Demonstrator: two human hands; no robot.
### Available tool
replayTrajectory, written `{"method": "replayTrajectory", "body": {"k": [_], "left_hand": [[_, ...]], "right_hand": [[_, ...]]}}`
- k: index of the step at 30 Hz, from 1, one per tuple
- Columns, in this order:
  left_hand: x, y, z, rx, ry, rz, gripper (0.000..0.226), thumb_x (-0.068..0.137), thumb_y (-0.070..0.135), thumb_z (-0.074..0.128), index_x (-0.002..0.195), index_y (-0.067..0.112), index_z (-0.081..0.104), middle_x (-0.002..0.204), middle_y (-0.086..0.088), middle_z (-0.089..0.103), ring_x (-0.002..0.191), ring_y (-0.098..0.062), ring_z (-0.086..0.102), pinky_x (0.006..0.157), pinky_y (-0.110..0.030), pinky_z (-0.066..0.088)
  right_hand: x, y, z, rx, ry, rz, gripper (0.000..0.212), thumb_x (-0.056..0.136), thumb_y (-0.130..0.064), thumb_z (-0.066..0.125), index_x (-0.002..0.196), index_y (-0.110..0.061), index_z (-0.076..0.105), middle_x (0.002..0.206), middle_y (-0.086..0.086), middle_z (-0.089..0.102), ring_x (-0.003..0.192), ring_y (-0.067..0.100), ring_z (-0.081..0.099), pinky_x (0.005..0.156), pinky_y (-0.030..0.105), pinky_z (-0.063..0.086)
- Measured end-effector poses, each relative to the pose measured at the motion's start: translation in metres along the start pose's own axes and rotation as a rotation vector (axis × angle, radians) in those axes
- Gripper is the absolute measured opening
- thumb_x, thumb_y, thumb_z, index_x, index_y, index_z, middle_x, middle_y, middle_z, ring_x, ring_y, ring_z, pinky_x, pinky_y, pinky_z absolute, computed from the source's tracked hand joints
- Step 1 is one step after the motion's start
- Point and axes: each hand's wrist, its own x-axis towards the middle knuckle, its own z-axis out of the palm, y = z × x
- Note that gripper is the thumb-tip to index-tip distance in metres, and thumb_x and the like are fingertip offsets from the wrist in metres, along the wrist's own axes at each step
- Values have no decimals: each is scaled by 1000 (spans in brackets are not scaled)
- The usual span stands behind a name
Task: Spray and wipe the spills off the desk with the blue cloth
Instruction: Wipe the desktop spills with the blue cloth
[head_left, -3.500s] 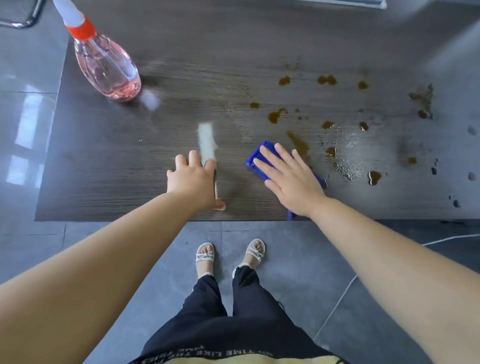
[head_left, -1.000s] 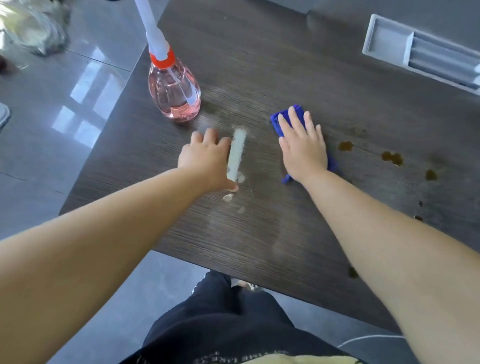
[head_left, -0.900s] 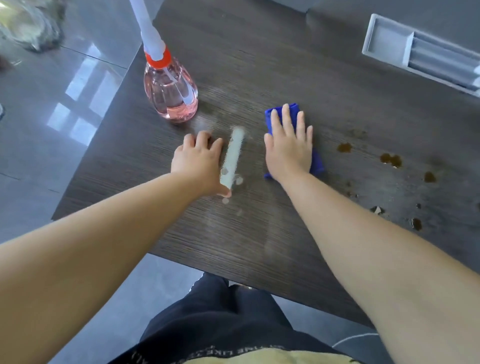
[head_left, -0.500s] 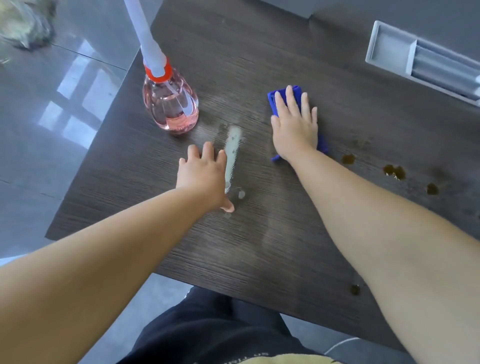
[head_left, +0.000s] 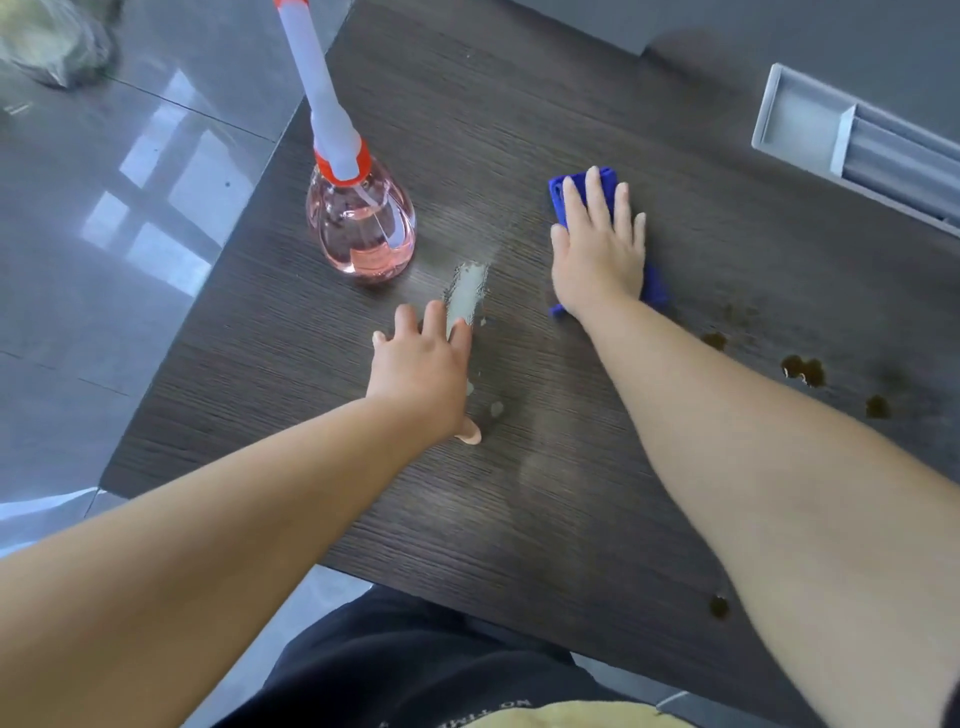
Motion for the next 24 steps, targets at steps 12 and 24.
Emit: {"method": "replayTrajectory", "body": {"k": [12,24], "left_hand": [[0,0,2,-44,4,-3,110,58,60,78,141,13,23,135,-8,26,124,-32,26,106,-49,32],[-2,2,0,-80,4,-22,106,54,56,82,137,13,30,135,-7,28,124,-32,28,106,-49,34]], "right_hand": [[-2,7,-3,-72,-44,-289,49,101,-30,28,149,-23,22,159,0,12,145,30,11,116,50,12],[-103,48,6,-103,-68,-530,49,94,-30,32,140,-18,43,150,6,37,136,36,34,107,55,29]]}}
